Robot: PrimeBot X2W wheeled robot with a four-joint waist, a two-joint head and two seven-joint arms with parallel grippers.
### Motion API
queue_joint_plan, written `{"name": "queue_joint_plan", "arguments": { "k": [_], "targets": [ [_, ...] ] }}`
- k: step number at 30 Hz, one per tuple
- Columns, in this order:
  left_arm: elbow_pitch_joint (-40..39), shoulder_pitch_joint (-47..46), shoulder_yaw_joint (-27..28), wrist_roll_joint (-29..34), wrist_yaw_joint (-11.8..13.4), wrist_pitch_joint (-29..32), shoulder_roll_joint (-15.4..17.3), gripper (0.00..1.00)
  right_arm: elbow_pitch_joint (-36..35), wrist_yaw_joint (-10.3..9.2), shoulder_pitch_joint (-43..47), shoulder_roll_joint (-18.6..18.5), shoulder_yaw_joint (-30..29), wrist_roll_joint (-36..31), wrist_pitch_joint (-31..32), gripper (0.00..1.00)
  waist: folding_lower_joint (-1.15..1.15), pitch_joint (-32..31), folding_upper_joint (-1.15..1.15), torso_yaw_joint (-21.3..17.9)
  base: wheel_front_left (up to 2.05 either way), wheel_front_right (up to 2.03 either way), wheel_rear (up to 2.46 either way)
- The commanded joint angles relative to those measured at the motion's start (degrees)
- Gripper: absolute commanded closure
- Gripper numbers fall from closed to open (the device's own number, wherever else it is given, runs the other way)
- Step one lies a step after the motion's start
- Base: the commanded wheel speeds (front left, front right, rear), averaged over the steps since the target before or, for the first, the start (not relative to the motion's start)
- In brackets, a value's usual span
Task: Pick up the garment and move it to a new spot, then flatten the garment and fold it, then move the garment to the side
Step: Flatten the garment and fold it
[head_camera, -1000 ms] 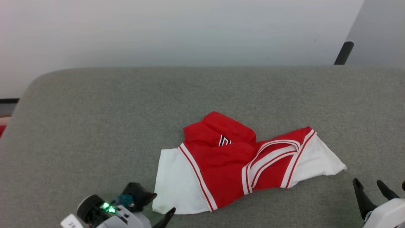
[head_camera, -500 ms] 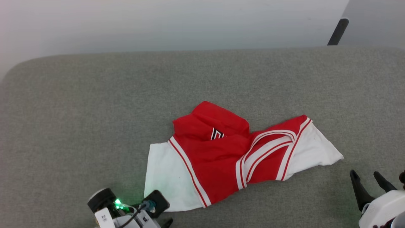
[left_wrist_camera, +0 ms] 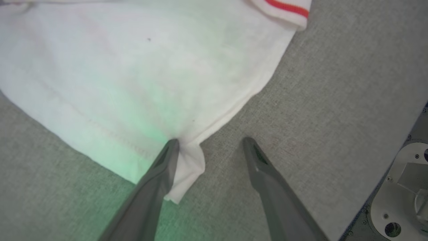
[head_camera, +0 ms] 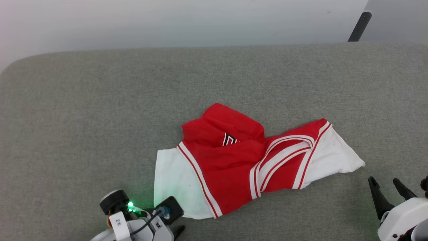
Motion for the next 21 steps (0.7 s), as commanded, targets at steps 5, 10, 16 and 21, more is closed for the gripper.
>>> {"name": "queue_joint_plan", "arguments": {
  "k": [5, 10, 16, 21],
  "targets": [
    [7.42, -1.03, 1.11, -0.8, 2.1, 0.32, -0.53, 1.0, 0.51, -0.04, -0.85, -0.23, 0.13, 0.39, -0.59, 0.0, 0.0, -0.14, 0.0, 0.05, 0.0, 0.0, 0.0],
    [7.31, -2.23, 1.74, -2.05, 1.68, -0.9, -0.45, 1.0, 0.85, -0.04, -0.5, -0.2, -0.31, 0.48, -0.89, 0.0, 0.0, -0.48, 0.0, 0.21, 0.0, 0.0, 0.0],
    [5.72, -3.42, 2.82, -4.44, 1.36, -0.95, 0.39, 1.0, 0.96, -0.04, -0.18, 0.02, -0.35, 0.71, -1.03, 0.0, 0.0, -0.78, 0.0, 0.26, 0.0, 0.0, 0.0],
    [1.13, -5.11, 3.39, -8.03, 0.75, 0.65, 2.01, 1.0, 1.12, -0.04, 0.14, 0.11, -0.29, 0.72, -1.02, 0.0, 0.0, -1.1, 0.0, 0.13, 0.0, 0.0, 0.0]
  ]
}}
